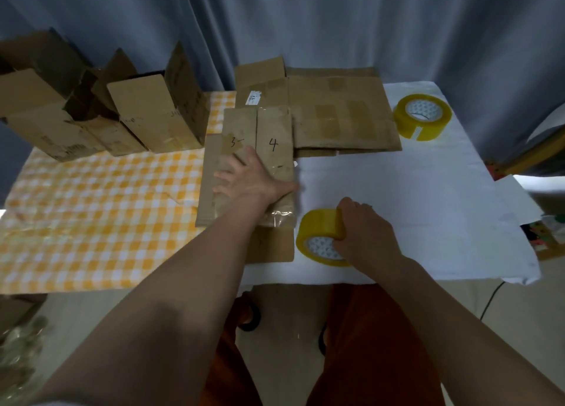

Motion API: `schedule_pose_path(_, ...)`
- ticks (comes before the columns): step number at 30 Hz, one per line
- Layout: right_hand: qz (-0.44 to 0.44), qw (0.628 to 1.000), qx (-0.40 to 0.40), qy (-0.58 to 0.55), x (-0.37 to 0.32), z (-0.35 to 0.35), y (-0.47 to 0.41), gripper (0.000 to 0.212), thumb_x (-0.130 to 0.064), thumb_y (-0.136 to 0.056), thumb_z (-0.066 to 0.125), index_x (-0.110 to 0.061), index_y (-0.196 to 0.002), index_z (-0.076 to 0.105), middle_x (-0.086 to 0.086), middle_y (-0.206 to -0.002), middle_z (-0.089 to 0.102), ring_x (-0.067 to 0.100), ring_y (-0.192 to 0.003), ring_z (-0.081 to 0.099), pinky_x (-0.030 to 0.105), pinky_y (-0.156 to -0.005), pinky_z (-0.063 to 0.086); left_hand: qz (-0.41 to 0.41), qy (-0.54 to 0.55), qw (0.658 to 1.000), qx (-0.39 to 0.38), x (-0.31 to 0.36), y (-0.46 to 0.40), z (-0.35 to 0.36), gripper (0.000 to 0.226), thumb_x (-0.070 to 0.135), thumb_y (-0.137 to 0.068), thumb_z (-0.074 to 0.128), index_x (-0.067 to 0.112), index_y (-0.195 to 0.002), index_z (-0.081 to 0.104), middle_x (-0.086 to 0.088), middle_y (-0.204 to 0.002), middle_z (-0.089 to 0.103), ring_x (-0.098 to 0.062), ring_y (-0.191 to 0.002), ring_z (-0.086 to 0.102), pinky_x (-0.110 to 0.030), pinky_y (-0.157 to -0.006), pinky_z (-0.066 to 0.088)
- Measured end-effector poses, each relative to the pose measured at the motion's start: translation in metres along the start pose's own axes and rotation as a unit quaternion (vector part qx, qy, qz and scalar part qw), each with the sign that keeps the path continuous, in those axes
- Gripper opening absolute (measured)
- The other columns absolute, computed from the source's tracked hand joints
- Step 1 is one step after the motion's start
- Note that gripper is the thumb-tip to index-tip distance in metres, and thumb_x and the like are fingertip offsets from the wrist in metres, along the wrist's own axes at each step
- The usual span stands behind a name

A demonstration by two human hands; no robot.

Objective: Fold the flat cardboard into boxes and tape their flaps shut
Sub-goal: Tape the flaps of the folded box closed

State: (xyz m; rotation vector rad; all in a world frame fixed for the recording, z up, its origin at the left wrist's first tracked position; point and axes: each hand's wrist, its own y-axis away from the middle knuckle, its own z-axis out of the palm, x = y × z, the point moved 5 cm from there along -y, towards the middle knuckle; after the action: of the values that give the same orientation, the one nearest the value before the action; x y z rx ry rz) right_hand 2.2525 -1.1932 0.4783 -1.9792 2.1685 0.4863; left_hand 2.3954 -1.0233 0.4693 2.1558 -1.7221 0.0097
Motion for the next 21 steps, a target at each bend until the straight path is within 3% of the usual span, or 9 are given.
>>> schedule_pose_path(3,-0.018,1.000,-0.024,-0.006,-0.008,0.006,0.011,0.042,-0.026,-0.079,0.062,-0.017,-0.114,0.040,-0.001,-0.103,0.049,0.017,-0.098,0.047,0.028,-0.068,0.033,0.085,-0.036,0.994,0.058,-0.016,0.015,-0.010,0.130,0.085,-0.035,0.058,0.036,-0.143,0.004,-0.011,-0.149,0.012,-0.051,-0.132,0.019,-0.064,-0.105,0.022)
schedule_pose_path(6,-0.043,0.998,-0.047,-0.015,-0.023,0.015,0.016,0.044,-0.027,-0.078,0.060,-0.018,-0.115,0.039,-0.001,-0.104,0.048,0.017,-0.098,0.045,0.029,-0.069,0.033,0.189,-0.116,0.965,0.137,-0.027,0.023,-0.036,0.130,0.084,-0.030,0.055,0.037,-0.143,0.011,-0.011,-0.144,0.020,-0.049,-0.127,0.024,-0.062,-0.101,0.023)
schedule_pose_path(10,-0.065,0.996,-0.059,-0.032,-0.047,0.026,0.015,0.045,-0.029,-0.079,0.061,-0.019,-0.118,0.040,-0.001,-0.108,0.048,0.019,-0.102,0.046,0.029,-0.070,0.032,0.249,-0.120,0.946,0.169,-0.042,0.028,-0.056,0.129,0.082,-0.033,0.058,0.037,-0.145,0.013,-0.011,-0.142,0.024,-0.046,-0.126,0.027,-0.059,-0.102,0.024)
schedule_pose_path(13,-0.060,0.995,-0.063,-0.044,-0.056,0.034,0.010,0.047,-0.030,-0.078,0.062,-0.019,-0.118,0.040,0.000,-0.110,0.048,0.019,-0.105,0.046,0.029,-0.072,0.031,0.335,-0.149,0.919,0.142,-0.045,0.031,-0.056,0.129,0.084,-0.039,0.061,0.035,-0.148,0.013,-0.012,-0.143,0.024,-0.042,-0.130,0.026,-0.054,-0.106,0.024)
schedule_pose_path(17,-0.037,0.995,-0.057,-0.069,-0.066,0.044,0.004,0.056,-0.033,-0.075,0.064,-0.020,-0.124,0.040,0.002,-0.115,0.050,0.021,-0.110,0.047,0.030,-0.077,0.032,0.459,-0.249,0.849,0.076,-0.024,0.031,-0.049,0.125,0.091,-0.043,0.049,0.037,-0.150,0.011,-0.009,-0.147,0.022,-0.039,-0.134,0.019,-0.055,-0.111,0.016)
schedule_pose_path(21,-0.005,0.990,-0.078,-0.119,-0.078,0.055,0.000,0.053,-0.045,-0.071,0.069,-0.021,-0.108,0.039,-0.001,-0.103,0.050,0.022,-0.103,0.052,0.029,-0.073,0.033,0.502,-0.265,0.823,0.007,-0.016,0.023,-0.038,0.100,0.073,-0.067,0.060,0.035,-0.150,0.023,-0.004,-0.156,0.018,-0.028,-0.144,0.013,-0.056,-0.114,0.006)
